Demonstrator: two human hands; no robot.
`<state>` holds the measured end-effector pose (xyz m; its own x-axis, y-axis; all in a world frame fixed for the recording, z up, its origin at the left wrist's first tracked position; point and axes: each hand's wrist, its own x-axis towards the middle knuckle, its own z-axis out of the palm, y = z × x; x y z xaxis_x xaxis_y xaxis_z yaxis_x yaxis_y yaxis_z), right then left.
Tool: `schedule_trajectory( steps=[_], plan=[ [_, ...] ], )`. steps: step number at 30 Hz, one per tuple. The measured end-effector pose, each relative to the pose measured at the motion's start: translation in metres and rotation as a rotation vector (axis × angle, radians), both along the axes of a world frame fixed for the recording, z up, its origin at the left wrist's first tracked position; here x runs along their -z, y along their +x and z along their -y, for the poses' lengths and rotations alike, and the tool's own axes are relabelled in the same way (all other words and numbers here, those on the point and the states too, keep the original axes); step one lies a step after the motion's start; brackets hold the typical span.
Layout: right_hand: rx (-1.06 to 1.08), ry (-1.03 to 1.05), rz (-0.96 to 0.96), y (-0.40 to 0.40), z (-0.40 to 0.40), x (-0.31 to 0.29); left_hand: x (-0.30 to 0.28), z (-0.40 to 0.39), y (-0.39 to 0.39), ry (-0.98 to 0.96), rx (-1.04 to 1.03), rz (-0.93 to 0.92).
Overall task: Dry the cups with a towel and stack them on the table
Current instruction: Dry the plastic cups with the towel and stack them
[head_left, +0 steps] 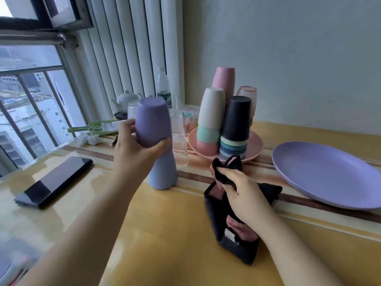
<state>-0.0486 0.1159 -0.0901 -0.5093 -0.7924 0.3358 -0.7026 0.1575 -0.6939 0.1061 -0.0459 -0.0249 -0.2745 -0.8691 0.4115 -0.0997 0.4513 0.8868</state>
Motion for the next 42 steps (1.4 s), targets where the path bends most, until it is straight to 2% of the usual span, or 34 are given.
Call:
schedule_trajectory(
  steps=[4,10,13,23,25,27,29,30,32,34,37,39,42],
  plan=[
    [-0.002,-0.004,-0.019,0.002,0.0,-0.001,0.021,0.008,-0.001,0.084,0.031,0.029],
    [0.002,-0.004,-0.022,0.004,-0.001,-0.004,0.044,0.018,-0.011,0.047,-0.015,0.147],
    [-0.001,-0.01,-0.026,0.005,-0.001,-0.004,0.057,0.022,-0.009,0.076,-0.015,0.148],
    [0.001,0.0,-0.015,0.004,-0.003,-0.003,0.054,0.009,-0.007,0.042,-0.093,0.222],
    [0.001,-0.002,-0.004,0.003,-0.003,-0.002,0.054,-0.003,-0.005,-0.069,-0.189,0.227],
    [0.011,-0.012,0.017,0.002,-0.002,-0.002,0.05,-0.017,-0.009,-0.341,-0.211,0.187],
    [0.036,-0.04,0.046,0.0,-0.002,-0.002,0.044,-0.026,-0.023,-0.558,-0.114,0.139],
    [0.054,-0.059,0.053,-0.001,-0.002,-0.002,0.039,-0.032,-0.034,-0.576,-0.032,0.137],
    [0.087,-0.1,0.059,-0.005,-0.004,-0.003,0.024,-0.041,-0.06,-0.449,0.13,0.172],
    [0.113,-0.129,0.091,-0.008,-0.006,-0.003,0.015,-0.04,-0.093,-0.23,0.22,0.189],
    [0.156,-0.135,0.128,-0.011,-0.007,-0.004,0.009,-0.021,-0.137,0.024,0.185,0.152],
    [0.163,-0.138,0.127,-0.012,-0.007,-0.002,0.008,-0.002,-0.159,0.115,0.135,0.169],
    [0.143,-0.138,0.141,-0.015,-0.005,0.002,0.005,0.025,-0.18,0.227,0.179,0.158]
  ],
)
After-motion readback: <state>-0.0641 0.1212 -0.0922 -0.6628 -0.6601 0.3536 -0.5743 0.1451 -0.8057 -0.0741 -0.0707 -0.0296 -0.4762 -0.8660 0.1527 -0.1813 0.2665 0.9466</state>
